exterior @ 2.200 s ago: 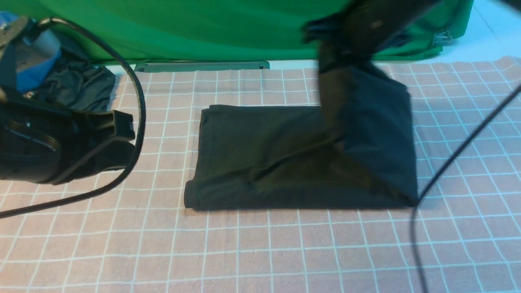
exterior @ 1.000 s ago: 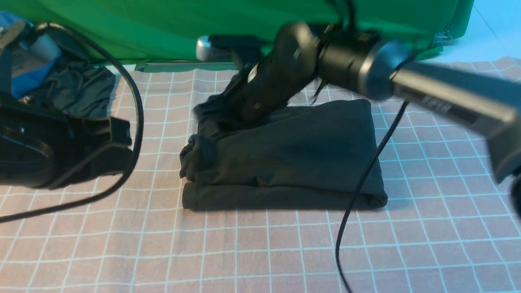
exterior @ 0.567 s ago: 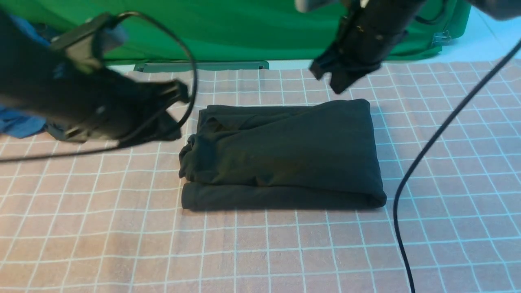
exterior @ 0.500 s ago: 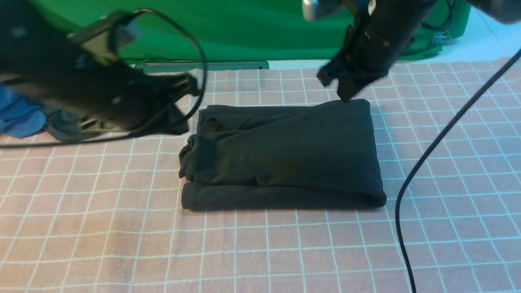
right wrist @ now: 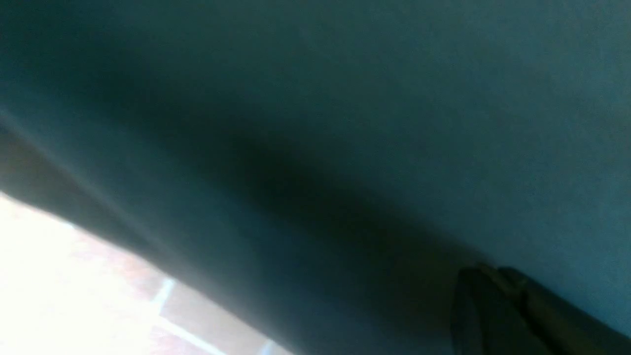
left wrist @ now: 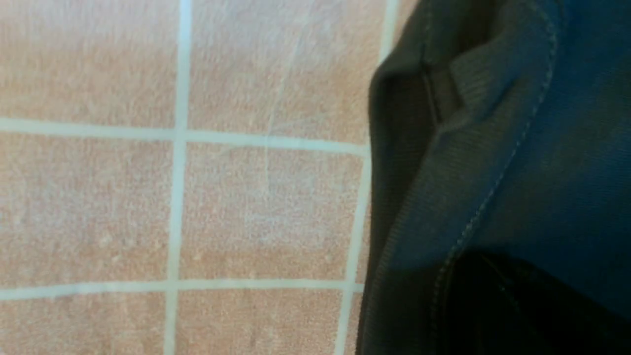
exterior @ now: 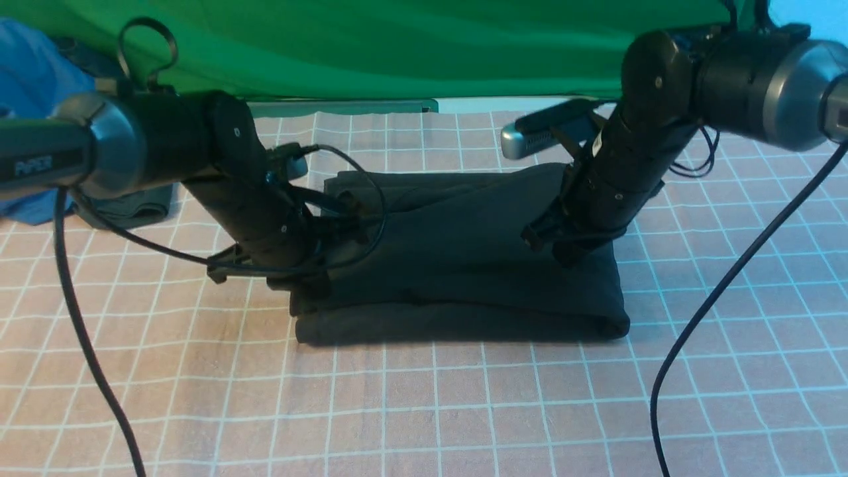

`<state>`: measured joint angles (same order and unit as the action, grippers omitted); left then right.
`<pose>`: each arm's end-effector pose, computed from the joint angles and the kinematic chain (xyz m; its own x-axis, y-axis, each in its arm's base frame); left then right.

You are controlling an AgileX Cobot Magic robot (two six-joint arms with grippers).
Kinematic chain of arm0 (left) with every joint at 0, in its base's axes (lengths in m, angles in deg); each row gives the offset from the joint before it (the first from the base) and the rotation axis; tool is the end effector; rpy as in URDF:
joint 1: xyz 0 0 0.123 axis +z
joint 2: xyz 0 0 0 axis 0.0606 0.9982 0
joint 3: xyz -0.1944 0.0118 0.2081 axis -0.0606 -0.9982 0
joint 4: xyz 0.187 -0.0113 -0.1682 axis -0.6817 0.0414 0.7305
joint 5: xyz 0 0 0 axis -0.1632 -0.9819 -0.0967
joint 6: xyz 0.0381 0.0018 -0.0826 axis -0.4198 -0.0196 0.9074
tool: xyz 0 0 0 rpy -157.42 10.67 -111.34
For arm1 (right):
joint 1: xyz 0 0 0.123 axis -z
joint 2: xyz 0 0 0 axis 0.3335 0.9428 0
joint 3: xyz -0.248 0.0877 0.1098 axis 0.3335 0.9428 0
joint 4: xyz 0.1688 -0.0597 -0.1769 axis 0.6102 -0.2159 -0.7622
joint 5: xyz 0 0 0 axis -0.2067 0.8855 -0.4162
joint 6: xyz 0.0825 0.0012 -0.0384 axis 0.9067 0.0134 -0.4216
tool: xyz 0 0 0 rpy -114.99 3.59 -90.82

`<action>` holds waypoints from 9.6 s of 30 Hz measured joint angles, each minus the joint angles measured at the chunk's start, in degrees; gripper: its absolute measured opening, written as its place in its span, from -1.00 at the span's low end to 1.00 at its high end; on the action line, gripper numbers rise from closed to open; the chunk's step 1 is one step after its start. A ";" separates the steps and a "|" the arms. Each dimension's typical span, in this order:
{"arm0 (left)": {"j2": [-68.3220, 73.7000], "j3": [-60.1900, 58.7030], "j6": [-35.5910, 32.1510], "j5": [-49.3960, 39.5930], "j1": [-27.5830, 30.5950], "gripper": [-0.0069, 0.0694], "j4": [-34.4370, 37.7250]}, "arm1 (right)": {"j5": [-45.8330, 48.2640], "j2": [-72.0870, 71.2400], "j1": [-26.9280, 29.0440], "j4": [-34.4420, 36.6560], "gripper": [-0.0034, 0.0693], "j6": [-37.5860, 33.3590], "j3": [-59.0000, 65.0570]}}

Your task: Fold a long-sleeved shirt over a pink coffee tablecloth.

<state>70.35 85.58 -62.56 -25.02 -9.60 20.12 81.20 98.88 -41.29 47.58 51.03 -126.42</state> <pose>0.3665 -0.0984 0.1765 -0.9657 -0.1783 -0.1890 -0.1326 0.9637 -0.2318 0.3818 0.1629 0.2050 -0.8693 -0.4040 -0.2849 -0.4426 0.8927 0.0846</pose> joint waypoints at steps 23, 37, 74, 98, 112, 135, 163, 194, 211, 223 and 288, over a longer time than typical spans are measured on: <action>0.09 14.69 4.61 -6.19 6.87 -0.61 -0.84 | -4.50 0.45 5.20 0.99 -0.80 -0.04 7.15; 6.81 14.88 -7.06 -2.32 6.87 0.21 6.00 | -4.67 0.45 5.25 1.29 -0.80 -0.68 7.15; 5.34 22.36 -13.81 -2.67 5.72 -0.73 -1.12 | -6.72 0.61 5.25 2.01 -0.76 -1.19 7.15; 10.39 22.43 -5.76 2.10 5.72 -0.15 -9.58 | -3.33 0.77 5.25 2.13 -0.27 0.10 4.59; 2.58 20.19 -17.23 -8.33 5.72 -0.74 10.36 | -1.70 -0.39 0.43 6.24 -0.80 -2.98 -7.63; -0.92 2.81 -8.68 -2.63 3.01 -0.79 0.77 | 4.34 1.66 0.20 7.05 -0.80 -2.20 -7.86; -23.45 -9.51 2.83 0.95 8.01 -0.79 -2.31 | 2.35 17.56 -5.47 12.02 -0.17 -24.97 -35.16; -35.51 -25.39 3.07 6.82 8.01 -0.79 -1.12 | -4.34 28.26 -8.86 6.82 -0.79 -26.99 -43.21; -35.51 -25.45 2.60 6.88 8.01 -0.79 -1.08 | -10.05 27.68 -8.86 4.18 -0.78 -24.99 -43.21; -35.17 -23.16 1.05 4.04 8.01 -0.79 1.47 | 12.94 21.21 -8.29 -4.11 -0.04 -14.68 -43.06; 10.04 17.01 -3.18 0.21 -17.24 -0.79 9.58 | 7.71 -2.05 2.40 1.26 -0.81 -4.55 3.71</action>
<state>80.40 102.59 -65.74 -24.81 -26.84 29.69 88.91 96.83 -38.89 48.84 46.49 -122.71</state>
